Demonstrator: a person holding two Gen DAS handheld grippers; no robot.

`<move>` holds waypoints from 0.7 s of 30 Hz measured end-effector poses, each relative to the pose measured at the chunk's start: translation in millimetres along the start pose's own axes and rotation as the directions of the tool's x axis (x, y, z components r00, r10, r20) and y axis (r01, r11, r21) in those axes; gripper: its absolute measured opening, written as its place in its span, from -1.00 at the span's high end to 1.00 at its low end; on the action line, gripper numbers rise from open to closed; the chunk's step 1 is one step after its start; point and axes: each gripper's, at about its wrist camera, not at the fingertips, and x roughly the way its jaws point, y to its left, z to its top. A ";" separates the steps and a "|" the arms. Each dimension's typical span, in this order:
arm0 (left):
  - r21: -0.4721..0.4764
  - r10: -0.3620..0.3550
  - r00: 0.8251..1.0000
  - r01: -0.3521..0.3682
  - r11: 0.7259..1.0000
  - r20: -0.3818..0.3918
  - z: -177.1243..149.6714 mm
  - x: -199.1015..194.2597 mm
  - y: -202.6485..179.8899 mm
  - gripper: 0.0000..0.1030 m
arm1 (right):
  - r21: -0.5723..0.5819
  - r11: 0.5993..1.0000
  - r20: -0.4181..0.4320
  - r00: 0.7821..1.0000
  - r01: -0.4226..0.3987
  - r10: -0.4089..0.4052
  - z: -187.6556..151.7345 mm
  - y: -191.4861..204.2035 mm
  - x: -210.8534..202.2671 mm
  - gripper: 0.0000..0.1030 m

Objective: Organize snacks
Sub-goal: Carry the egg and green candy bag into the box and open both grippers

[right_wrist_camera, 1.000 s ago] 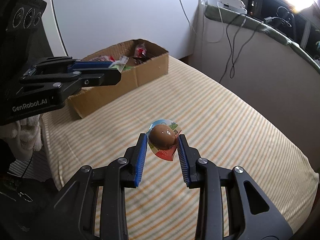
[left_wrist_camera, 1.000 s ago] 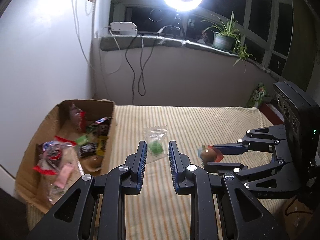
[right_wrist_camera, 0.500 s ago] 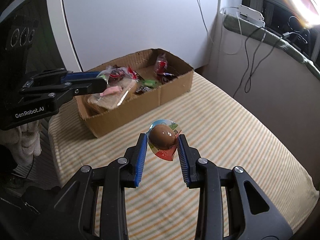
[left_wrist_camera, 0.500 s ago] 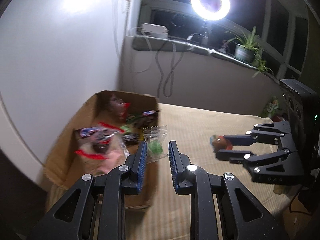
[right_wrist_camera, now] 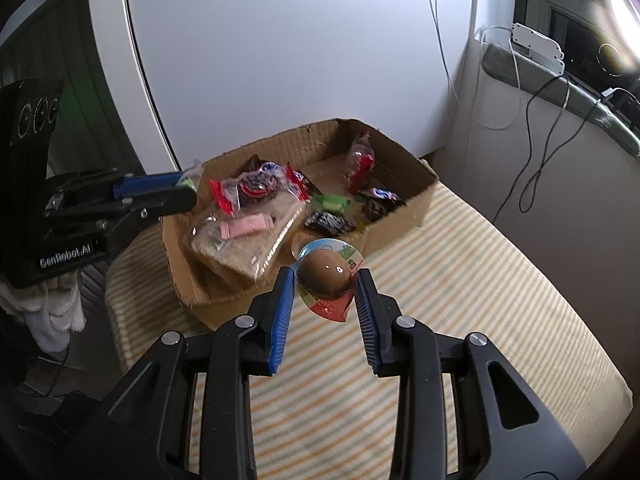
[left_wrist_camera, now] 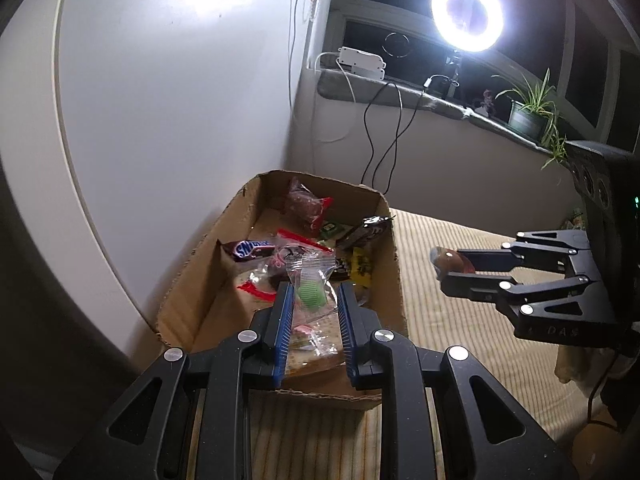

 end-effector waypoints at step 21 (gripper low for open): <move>0.009 0.005 0.999 -0.004 1.000 -0.032 7.3 17.8 5.6 0.60 | -0.009 0.999 -0.008 0.999 -0.041 0.041 35.2 1.4 45.8 0.37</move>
